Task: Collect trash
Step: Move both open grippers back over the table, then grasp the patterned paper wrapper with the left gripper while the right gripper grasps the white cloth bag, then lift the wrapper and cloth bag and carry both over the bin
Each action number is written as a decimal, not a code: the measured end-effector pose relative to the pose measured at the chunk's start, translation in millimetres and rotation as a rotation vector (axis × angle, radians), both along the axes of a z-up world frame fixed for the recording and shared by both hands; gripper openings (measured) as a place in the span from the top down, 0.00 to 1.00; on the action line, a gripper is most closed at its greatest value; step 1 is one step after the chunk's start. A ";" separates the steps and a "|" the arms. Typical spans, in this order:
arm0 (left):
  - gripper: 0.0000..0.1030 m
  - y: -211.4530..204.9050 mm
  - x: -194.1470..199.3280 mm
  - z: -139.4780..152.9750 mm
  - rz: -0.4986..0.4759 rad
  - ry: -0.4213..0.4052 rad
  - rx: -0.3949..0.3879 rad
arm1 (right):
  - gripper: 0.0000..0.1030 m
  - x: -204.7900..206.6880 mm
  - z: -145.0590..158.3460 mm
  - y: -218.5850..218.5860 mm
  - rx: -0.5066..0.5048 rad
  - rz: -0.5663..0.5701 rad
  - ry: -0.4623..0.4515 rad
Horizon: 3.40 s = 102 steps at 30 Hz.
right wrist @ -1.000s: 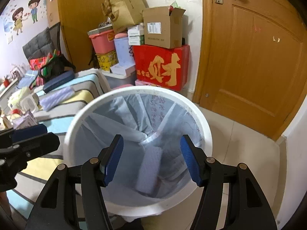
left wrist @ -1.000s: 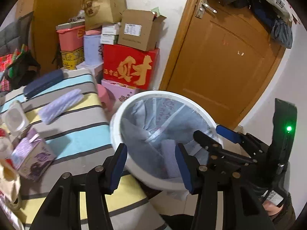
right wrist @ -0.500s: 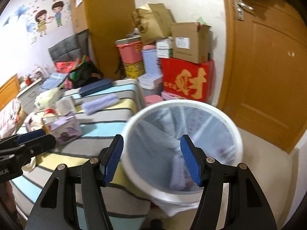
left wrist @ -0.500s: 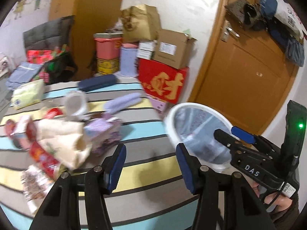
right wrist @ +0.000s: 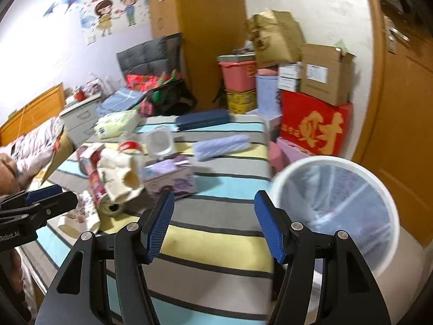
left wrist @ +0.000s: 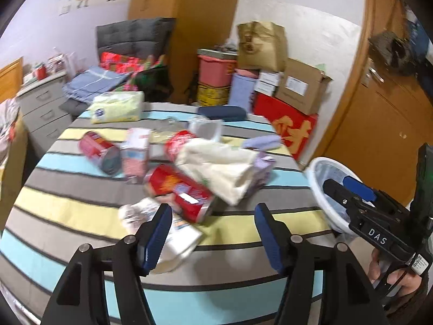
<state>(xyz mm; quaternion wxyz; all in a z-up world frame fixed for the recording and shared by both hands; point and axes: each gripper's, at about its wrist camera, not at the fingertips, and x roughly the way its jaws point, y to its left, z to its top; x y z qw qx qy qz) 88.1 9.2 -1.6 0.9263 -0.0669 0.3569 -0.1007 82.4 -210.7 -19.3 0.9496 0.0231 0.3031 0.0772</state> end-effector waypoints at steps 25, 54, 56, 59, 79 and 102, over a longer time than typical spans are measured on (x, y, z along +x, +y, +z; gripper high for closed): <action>0.37 68.4 21.3 -64.5 0.137 0.191 -0.097 | 0.39 50.4 -7.9 70.2 -0.028 0.269 0.038; 0.83 64.0 35.0 -73.7 0.143 0.215 -0.148 | 0.82 53.8 -14.2 83.3 0.016 0.371 0.073; 0.83 63.7 34.5 -71.3 0.146 0.206 -0.142 | 0.84 51.5 -14.2 83.8 0.011 0.368 0.064; 0.84 62.7 32.1 -67.8 0.143 0.191 -0.134 | 0.85 48.7 -12.8 83.9 0.004 0.355 0.048; 0.84 27.9 11.8 -13.6 0.068 0.039 -0.091 | 0.85 17.5 9.0 51.2 -0.013 0.182 -0.062; 0.83 -112.3 23.5 23.0 -0.221 -0.032 -0.040 | 0.85 -16.0 22.9 -41.5 -0.032 -0.110 -0.140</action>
